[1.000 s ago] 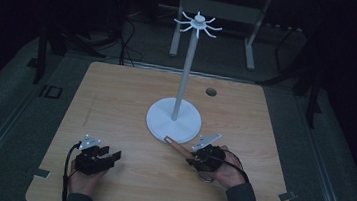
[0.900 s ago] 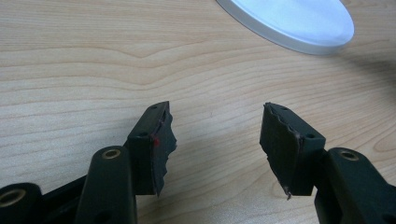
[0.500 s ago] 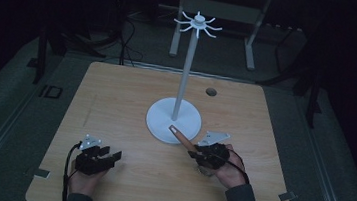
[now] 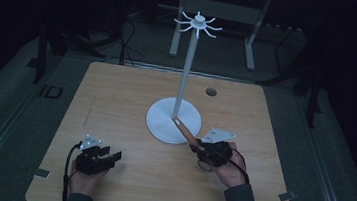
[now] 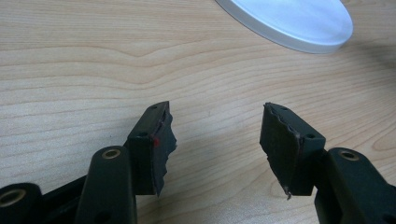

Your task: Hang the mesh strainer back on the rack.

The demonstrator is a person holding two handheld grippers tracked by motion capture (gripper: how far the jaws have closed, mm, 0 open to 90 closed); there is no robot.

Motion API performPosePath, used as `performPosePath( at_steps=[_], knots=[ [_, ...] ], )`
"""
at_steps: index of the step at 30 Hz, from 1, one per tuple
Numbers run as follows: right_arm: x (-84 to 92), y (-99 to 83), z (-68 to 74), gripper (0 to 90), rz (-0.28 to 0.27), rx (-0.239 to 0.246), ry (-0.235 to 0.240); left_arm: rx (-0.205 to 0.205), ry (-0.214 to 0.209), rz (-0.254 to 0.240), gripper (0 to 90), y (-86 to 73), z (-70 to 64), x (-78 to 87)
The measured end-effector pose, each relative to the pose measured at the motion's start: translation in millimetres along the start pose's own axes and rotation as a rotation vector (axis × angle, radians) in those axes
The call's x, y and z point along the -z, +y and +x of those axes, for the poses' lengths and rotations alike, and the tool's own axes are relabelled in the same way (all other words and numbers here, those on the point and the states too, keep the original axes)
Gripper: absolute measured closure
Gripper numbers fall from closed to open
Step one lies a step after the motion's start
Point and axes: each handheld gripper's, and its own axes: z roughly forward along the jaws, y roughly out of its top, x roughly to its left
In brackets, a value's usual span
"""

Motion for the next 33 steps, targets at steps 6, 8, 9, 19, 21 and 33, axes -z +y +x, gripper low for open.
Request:
performPosePath(
  at_steps=[6,8,9,19,21,33],
  knots=[
    [4.7,4.3,-2.5,69.9,-0.034,-0.018,-0.032,0.0,-0.001,0.0,43.6,0.0,-0.1,-0.1],
    [6.0,6.1,-3.5,69.9,-0.041,-0.022,-0.037,0.0,0.0,0.0,43.6,0.0,0.0,-0.2],
    [6.4,7.2,-3.9,69.9,-0.043,-0.023,-0.038,0.0,-0.001,0.0,43.6,0.0,-0.1,-0.2],
    [10.2,14.8,-5.5,69.9,-0.076,-0.04,-0.065,0.002,0.0,-0.003,43.6,0.1,0.2,0.1],
    [10.9,16.3,-5.5,69.9,-0.081,-0.044,-0.069,0.002,0.0,-0.002,43.6,0.1,0.4,0.3],
    [16.5,22.7,-8.5,69.9,-0.122,-0.074,-0.11,0.001,0.0,-0.003,43.6,0.2,0.7,0.5]
  ],
)
